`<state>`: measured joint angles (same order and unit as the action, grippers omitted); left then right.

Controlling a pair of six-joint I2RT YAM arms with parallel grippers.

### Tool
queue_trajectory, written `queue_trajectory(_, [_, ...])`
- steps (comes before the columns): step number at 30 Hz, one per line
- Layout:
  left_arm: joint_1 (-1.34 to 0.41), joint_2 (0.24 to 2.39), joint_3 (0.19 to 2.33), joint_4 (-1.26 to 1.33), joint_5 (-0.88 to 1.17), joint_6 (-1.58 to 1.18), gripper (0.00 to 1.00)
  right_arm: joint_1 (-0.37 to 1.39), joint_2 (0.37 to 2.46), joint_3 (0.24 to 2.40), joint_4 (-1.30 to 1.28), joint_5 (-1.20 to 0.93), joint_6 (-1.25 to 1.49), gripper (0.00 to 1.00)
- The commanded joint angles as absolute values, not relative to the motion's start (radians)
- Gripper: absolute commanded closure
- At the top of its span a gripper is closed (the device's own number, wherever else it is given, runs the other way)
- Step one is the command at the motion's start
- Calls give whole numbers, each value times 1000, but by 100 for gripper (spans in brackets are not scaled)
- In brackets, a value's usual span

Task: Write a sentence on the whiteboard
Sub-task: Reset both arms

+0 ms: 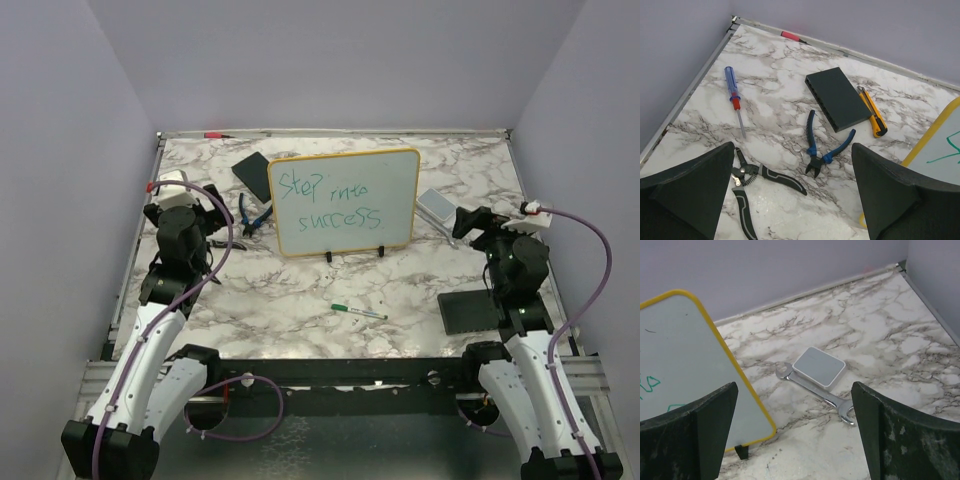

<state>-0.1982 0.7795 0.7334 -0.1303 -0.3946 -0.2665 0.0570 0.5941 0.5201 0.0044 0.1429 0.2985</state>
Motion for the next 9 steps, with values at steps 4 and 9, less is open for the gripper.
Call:
queue_trajectory(4, [-194, 763, 756, -147, -412, -230, 1, 53, 562, 472, 118, 169, 222, 3])
queue_trajectory(9, [-194, 763, 755, -150, -405, -213, 1, 54, 547, 472, 114, 169, 225, 3])
